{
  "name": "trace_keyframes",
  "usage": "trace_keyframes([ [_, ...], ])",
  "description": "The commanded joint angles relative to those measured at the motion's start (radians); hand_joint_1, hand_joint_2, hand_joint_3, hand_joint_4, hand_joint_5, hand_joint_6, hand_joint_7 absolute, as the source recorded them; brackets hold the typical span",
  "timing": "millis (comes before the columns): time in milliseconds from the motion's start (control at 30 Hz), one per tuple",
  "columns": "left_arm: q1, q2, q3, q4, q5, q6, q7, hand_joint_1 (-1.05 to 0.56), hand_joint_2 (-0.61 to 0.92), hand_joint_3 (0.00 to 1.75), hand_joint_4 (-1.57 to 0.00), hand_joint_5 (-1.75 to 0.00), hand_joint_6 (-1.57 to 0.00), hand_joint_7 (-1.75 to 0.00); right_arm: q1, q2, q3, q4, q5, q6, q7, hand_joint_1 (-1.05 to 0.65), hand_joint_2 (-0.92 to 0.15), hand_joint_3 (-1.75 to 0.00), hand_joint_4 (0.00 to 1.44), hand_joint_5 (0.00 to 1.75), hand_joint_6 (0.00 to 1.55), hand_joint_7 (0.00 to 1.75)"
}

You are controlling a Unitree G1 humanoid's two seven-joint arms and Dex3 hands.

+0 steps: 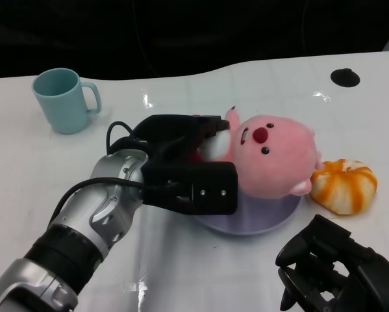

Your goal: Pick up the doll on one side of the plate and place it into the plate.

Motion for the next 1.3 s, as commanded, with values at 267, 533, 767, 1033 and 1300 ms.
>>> trace_keyframes([
  [267, -0.002, 0.071, -0.018, -0.098, 0.036, -0.021, -0.072, -0.96, 0.92, 0.6, 0.0, -0.11, -0.06, 0.0, 0.002, -0.009, -0.008, -0.004, 0.001, -0.009, 0.001, -0.38, -0.92, -0.49, 0.61, 1.69, 0.52, 1.55],
  [533, 0.044, 0.114, 0.017, -0.204, 0.016, -0.036, -0.093, -0.96, 0.92, 0.6, 0.0, -0.13, -0.08, -0.01, 0.0, -0.008, -0.01, -0.005, 0.0, -0.006, 0.001, -0.38, -0.92, -0.49, 0.61, 1.69, 0.52, 1.55],
  [767, 0.132, 0.178, 0.081, -0.324, -0.041, -0.083, -0.11, -0.91, 0.92, 0.57, -0.05, -0.19, -0.12, -0.03, -0.004, -0.008, -0.01, 0.001, -0.002, -0.01, 0.001, -0.38, -0.92, -0.49, 0.61, 1.69, 0.52, 1.54],
  [1033, 0.269, 0.23, 0.191, -0.431, -0.167, -0.167, -0.105, -0.84, 0.92, 0.54, -0.12, -0.28, -0.18, -0.05, -0.008, -0.005, -0.005, 0.001, -0.009, -0.005, -0.006, -0.38, -0.92, -0.49, 0.61, 1.69, 0.52, 1.55],
  [1300, 0.499, 0.215, 0.378, -0.565, -0.466, -0.223, -0.119, -0.48, 0.92, 0.25, -0.36, -0.61, -0.49, -0.12, -0.013, -0.004, -0.002, 0.003, -0.004, -0.003, -0.004, -0.38, -0.92, -0.49, 0.6, 1.69, 0.51, 1.56],
])
